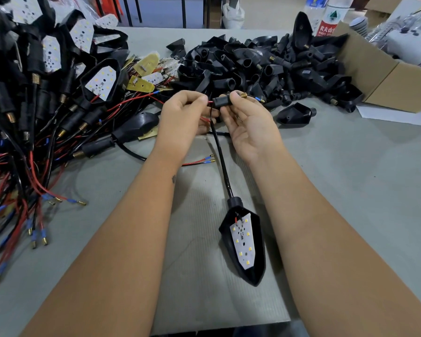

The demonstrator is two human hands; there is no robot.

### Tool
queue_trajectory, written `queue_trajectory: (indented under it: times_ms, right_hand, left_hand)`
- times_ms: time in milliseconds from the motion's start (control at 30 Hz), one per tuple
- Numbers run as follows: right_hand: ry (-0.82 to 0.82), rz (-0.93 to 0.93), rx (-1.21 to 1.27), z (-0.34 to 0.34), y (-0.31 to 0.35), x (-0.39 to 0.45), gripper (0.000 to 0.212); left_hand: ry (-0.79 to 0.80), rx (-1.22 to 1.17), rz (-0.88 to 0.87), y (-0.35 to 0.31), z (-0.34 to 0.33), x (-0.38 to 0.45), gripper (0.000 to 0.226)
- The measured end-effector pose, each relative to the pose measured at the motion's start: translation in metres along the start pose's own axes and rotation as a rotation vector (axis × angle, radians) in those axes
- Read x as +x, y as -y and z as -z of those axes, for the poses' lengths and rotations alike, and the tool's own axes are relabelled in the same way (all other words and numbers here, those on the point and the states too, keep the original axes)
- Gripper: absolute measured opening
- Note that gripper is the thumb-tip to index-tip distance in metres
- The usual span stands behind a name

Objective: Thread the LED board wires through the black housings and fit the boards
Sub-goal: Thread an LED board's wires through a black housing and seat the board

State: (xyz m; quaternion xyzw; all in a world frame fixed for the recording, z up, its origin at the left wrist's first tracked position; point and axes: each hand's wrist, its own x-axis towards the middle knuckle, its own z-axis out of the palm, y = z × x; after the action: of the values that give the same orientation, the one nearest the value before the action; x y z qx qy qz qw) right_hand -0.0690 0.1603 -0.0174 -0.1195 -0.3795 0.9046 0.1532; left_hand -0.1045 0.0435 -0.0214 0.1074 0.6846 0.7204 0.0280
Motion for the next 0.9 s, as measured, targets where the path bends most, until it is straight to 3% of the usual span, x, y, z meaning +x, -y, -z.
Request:
queue_trajectory:
  times_ms: [100,267,467,700,900]
  right_hand:
    - [-0.01,-0.008,0.019,0.0,0.0,0.0,0.013]
    - [0.043,-0.008,-0.029,-0.001,-0.002,0.0,0.01]
    - [0.016,-0.01,0.046,-0.001,0.001,0.001,0.011]
    - [-0.022,0.047,-0.046,0.0,-0.001,0.002,0.011]
    - [-0.09,0.106,-0.043,0.0,-0.001,0.002,0.013]
  left_hand:
    - [-0.057,-0.064,0.021,-0.001,0.0,0.001,0.009]
    - [-0.085,0.072,-0.083,0.002,0.001,0.0,0.012]
    - [-0.039,-0.09,0.027,-0.002,-0.002,0.0,0.012]
    - [-0.016,-0.021,-0.019,-0.002,-0.005,-0.004,0.016]
    - [0.083,-0.06,0.085,-0.006,-0.008,-0.007,0.011]
